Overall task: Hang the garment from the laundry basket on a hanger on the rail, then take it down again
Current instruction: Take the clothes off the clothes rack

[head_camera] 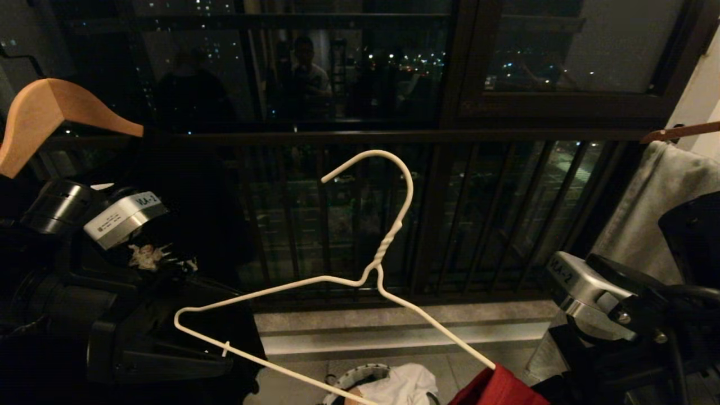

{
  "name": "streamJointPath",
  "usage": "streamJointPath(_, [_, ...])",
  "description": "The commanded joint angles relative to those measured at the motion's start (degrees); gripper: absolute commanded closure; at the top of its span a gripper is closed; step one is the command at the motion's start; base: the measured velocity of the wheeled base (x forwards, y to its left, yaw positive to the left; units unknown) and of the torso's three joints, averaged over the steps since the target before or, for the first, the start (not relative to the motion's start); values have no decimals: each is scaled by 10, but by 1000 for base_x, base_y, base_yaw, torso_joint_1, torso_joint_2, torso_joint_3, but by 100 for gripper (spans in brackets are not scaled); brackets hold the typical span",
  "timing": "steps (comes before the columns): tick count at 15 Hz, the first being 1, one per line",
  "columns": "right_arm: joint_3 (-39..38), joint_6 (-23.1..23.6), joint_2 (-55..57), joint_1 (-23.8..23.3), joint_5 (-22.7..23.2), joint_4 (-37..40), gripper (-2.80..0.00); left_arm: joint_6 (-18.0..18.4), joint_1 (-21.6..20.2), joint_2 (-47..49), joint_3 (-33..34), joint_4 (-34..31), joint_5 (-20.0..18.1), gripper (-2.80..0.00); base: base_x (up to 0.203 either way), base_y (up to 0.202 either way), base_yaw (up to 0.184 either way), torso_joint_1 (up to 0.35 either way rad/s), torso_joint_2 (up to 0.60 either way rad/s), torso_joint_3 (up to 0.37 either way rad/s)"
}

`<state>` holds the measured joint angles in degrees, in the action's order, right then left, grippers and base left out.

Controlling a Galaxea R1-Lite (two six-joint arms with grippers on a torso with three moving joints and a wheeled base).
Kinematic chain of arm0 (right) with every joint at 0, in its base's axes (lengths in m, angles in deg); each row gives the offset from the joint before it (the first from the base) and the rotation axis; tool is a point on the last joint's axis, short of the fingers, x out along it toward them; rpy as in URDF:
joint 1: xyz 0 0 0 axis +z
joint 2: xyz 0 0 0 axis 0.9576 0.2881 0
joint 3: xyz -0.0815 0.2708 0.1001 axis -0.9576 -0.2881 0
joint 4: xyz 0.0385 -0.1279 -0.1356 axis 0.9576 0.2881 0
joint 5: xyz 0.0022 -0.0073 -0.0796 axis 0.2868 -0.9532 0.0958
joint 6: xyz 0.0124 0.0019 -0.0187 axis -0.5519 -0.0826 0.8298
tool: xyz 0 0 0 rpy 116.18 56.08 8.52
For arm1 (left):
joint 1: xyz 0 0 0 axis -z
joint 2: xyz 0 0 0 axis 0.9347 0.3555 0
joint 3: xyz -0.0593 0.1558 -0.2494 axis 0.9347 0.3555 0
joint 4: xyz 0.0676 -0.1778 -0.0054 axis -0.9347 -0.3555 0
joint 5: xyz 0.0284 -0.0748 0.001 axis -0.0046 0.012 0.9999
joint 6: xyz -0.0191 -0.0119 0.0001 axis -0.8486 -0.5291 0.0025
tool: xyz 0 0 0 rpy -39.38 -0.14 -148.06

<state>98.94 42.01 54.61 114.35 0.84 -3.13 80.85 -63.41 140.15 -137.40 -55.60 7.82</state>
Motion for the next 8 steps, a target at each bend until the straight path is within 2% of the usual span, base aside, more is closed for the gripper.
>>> streamJointPath(1, [0,0,-1,1,4,1,0,1,5,-1,2,-1,-6,-280,0,0,0,0,0,0])
streamJointPath(8, [-1,-1,3,14,9,1,0,-3,25,-16,6,-3,-3,-280,0,0,0,0,0,0])
